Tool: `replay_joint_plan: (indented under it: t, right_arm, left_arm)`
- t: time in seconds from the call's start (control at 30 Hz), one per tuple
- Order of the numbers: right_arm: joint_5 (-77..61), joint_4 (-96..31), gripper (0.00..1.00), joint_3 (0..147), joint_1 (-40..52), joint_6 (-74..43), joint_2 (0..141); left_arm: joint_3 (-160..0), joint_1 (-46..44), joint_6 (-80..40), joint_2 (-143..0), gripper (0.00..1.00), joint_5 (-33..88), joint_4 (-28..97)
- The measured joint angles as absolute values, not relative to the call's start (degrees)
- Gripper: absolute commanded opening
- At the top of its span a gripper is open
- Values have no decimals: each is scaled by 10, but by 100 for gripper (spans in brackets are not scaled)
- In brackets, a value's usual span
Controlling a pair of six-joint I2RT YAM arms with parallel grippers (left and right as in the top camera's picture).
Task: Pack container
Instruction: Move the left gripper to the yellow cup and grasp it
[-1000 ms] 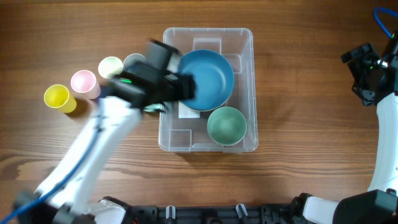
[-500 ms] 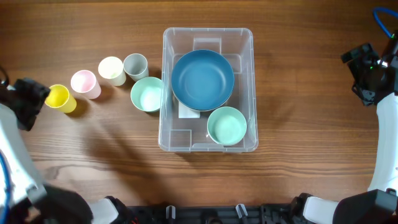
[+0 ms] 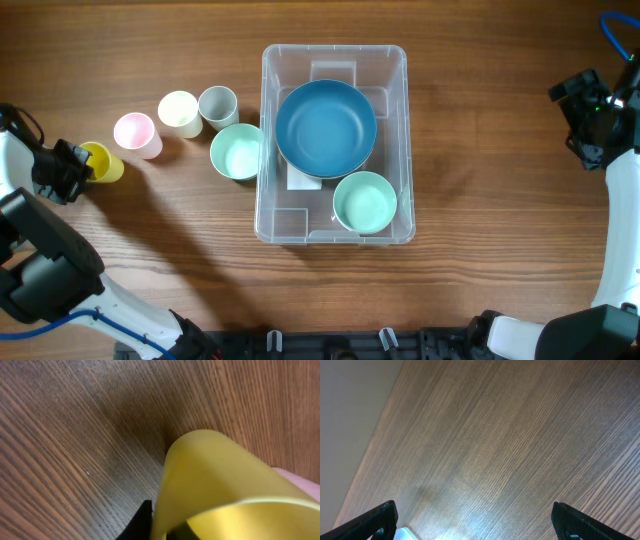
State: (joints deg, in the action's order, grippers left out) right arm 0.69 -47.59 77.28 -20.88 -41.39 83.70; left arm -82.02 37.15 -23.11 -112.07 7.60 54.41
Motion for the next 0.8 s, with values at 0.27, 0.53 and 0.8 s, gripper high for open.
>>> replay_joint_plan:
  t: [0.27, 0.53, 0.8]
  right_arm:
    - [7, -476, 100, 773, -209, -414, 837]
    - [7, -476, 100, 773, -209, -414, 837]
    - [7, -476, 100, 773, -209, -414, 837]
  left_arm:
    - [-829, 371, -230, -997, 5, 49, 615]
    - [-844, 371, -230, -948, 10, 24, 604]
    - [-843, 371, -229, -1035, 4, 28, 590]
